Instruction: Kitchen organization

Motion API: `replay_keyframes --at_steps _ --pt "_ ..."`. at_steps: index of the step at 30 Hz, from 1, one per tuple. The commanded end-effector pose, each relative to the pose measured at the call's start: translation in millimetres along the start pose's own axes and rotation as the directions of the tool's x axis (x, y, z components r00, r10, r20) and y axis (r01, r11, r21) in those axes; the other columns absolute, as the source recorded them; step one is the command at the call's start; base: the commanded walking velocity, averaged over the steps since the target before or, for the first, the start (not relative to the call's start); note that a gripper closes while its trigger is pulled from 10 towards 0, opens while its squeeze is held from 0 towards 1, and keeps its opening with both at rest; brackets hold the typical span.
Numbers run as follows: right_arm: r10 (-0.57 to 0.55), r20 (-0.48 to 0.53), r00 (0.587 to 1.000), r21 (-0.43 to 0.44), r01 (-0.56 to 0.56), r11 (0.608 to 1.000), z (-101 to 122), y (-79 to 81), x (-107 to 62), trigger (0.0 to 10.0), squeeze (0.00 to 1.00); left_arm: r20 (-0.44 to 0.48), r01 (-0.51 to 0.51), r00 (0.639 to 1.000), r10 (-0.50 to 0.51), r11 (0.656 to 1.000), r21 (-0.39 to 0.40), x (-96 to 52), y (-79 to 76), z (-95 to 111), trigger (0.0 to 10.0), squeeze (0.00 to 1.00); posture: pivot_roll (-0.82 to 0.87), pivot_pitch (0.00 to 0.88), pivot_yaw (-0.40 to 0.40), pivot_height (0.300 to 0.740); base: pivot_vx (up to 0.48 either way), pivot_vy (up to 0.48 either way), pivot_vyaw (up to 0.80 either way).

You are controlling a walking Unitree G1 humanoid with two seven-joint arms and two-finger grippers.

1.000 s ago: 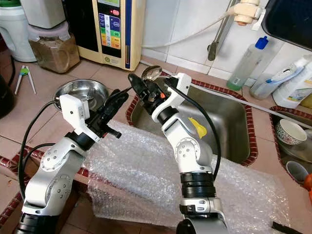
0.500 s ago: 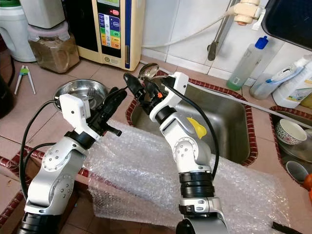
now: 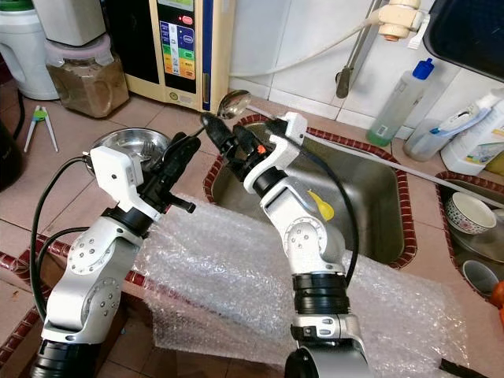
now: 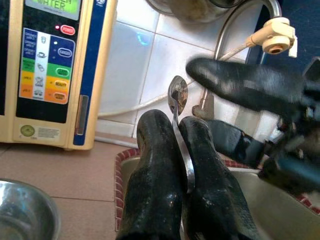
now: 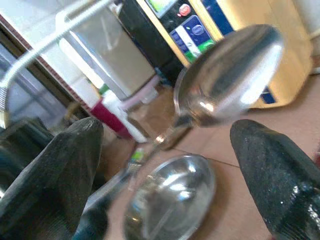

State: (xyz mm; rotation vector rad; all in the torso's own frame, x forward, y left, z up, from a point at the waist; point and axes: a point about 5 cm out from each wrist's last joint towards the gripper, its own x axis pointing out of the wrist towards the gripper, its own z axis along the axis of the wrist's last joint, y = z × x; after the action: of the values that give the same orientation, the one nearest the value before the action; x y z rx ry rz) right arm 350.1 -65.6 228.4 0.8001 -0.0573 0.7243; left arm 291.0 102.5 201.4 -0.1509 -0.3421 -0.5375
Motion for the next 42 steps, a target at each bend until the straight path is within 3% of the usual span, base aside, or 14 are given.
replay_keyframes --at_steps 1,8,9,11,16,19,22,23,25,35,37,38,39,42 --pt "0.005 -0.014 1.000 0.058 -0.004 0.998 3 -1.4 2.9 10.0 0.00 0.011 0.052 0.999 -0.052 0.999 0.001 6.5 -8.6 2 0.0 0.00 0.13 0.086 -0.126 0.740 0.000 0.000 0.00" --pt "0.021 -0.061 0.998 0.140 -0.012 0.990 -2 3.5 17.2 10.0 0.00 0.010 0.104 0.994 -0.104 0.995 -0.003 7.6 -19.6 0 0.0 0.00 0.14 0.089 -0.131 0.740 0.000 0.000 0.00" --pt "0.020 -0.066 0.998 0.146 -0.010 0.989 -2 3.6 18.3 8.8 0.00 0.011 0.114 0.993 -0.114 0.993 0.004 7.4 -21.3 0 0.0 0.00 0.14 0.089 -0.131 0.740 0.000 0.000 0.00" --pt "0.026 -0.073 0.997 0.158 -0.014 0.987 -3 4.0 19.9 0.0 0.00 0.015 0.131 0.991 -0.131 0.991 0.011 7.2 -23.6 1 0.0 0.00 0.14 0.092 -0.128 0.740 0.000 0.000 0.00" --pt "0.035 -0.091 0.995 0.176 -0.019 0.984 -7 5.7 22.5 0.0 0.00 0.010 0.120 0.993 -0.120 0.993 0.022 7.6 -21.1 1 0.0 0.00 0.14 0.091 -0.125 0.740 0.000 0.000 0.00" --pt "0.055 -0.108 0.993 0.153 -0.038 0.988 -10 9.4 21.0 8.5 0.00 0.013 0.094 0.995 -0.094 0.995 0.036 8.0 -18.0 1 0.0 0.00 0.14 0.091 -0.126 0.740 0.000 0.000 0.00" --pt "0.121 -0.100 0.988 0.112 -0.110 0.988 -4 14.7 14.5 10.0 0.00 0.006 0.046 0.999 -0.047 0.997 0.057 7.5 -11.9 0 0.0 0.00 0.14 0.091 -0.126 0.740 0.000 0.000 0.00" --pt "0.148 -0.095 0.984 0.111 -0.137 0.984 -1 16.0 10.6 10.0 0.99 0.006 0.034 0.999 -0.035 0.998 0.060 7.2 -10.1 0 0.0 0.00 0.14 0.091 -0.126 0.740 0.000 0.000 0.00" --pt "0.156 -0.093 0.983 0.110 -0.146 0.983 0 15.6 6.9 10.0 1.00 0.007 0.030 1.000 -0.030 0.998 0.062 7.2 -9.5 0 0.0 0.00 0.14 0.091 -0.126 0.740 0.000 0.000 0.00" --pt "0.138 -0.095 0.986 0.071 -0.132 0.989 -2 10.6 -1.2 10.0 1.00 0.022 0.036 0.999 -0.037 0.998 0.054 9.9 -10.6 1 0.0 0.00 0.13 0.087 -0.123 0.740 0.000 0.000 0.00" --pt "0.125 -0.078 0.989 0.074 -0.119 0.990 -1 9.2 1.8 0.0 0.55 0.020 0.046 0.999 -0.047 0.998 0.052 9.9 -12.5 1 0.0 0.00 0.13 0.087 -0.123 0.740 0.000 0.000 0.00" --pt "0.122 -0.072 0.990 0.076 -0.117 0.990 -1 9.0 2.8 0.0 0.55 0.019 0.048 0.999 -0.049 0.997 0.052 9.8 -12.9 0 0.0 0.00 0.13 0.087 -0.123 0.740 0.000 0.000 0.00" --pt "0.122 -0.066 0.990 0.079 -0.117 0.990 0 9.0 3.5 0.0 0.00 0.019 0.050 0.999 -0.051 0.997 0.053 9.6 -13.2 0 0.0 0.00 0.13 0.087 -0.123 0.740 0.000 0.000 0.00" --pt "0.117 -0.051 0.992 0.089 -0.112 0.990 -1 9.5 8.2 0.0 0.00 0.019 0.054 0.998 -0.055 0.997 0.049 9.1 -13.7 0 0.0 0.00 0.14 0.086 -0.125 0.740 0.000 0.000 0.00"
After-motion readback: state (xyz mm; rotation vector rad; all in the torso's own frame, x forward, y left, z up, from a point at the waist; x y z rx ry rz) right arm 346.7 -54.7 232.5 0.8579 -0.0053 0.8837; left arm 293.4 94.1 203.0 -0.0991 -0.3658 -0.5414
